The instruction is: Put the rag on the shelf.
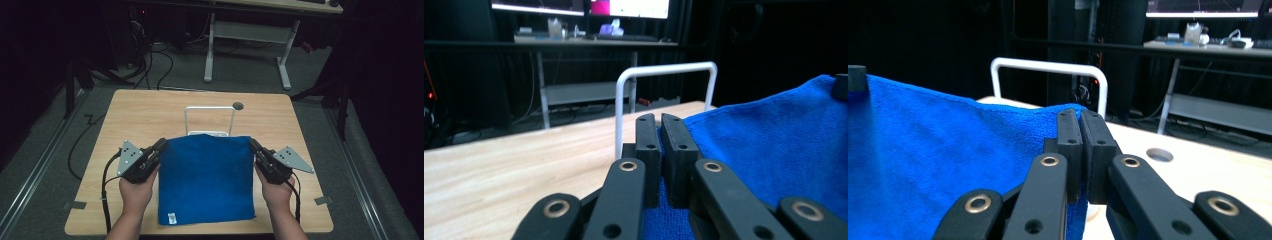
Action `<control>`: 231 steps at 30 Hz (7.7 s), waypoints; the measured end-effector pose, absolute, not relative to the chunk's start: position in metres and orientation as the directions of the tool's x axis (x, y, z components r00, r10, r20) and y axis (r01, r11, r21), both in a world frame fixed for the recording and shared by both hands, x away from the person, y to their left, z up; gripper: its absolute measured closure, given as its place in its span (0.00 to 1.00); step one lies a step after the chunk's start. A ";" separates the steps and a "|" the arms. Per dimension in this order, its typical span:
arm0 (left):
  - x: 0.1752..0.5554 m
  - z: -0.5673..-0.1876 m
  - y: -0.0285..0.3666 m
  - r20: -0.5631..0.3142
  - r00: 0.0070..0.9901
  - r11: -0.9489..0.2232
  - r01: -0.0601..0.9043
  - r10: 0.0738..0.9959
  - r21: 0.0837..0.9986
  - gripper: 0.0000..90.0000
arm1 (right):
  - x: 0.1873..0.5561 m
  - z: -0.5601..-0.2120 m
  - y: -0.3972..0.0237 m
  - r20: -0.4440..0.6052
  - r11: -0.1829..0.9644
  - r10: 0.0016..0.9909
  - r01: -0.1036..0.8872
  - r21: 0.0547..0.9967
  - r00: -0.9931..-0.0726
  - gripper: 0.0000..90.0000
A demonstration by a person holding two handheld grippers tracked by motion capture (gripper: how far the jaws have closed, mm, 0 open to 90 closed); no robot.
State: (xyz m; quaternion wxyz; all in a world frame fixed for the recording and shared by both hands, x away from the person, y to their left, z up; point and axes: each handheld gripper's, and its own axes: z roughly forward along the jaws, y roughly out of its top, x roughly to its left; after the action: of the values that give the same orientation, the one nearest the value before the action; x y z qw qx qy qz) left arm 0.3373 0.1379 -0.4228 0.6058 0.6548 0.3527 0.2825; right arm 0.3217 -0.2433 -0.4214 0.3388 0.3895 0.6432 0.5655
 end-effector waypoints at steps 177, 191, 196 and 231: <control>0.533 -0.501 0.119 -0.028 0.533 -0.268 0.469 0.846 0.842 0.65 | 0.503 -0.481 -0.266 0.090 0.067 0.944 0.454 0.889 -0.316 0.67; 0.528 -0.503 0.124 -0.009 0.509 -0.275 0.480 0.861 0.833 0.65 | 0.494 -0.484 -0.290 0.088 0.052 0.962 0.487 0.872 -0.260 0.65; 0.525 -0.501 0.132 0.001 0.481 -0.261 0.475 0.877 0.840 0.64 | 0.491 -0.489 -0.292 0.094 0.042 0.964 0.495 0.868 -0.247 0.65; 0.431 -0.479 0.152 0.031 0.478 -0.274 0.448 0.878 0.851 0.52 | 0.404 -0.459 -0.301 -0.089 0.200 0.958 0.412 0.889 -0.272 0.52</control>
State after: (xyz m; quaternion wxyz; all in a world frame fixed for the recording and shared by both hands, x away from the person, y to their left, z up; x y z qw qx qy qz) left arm 0.4311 0.1522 -0.4793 0.4123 0.7545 0.4393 0.2604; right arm 0.4036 -0.3007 -0.4590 0.3459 0.4942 0.6931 0.3946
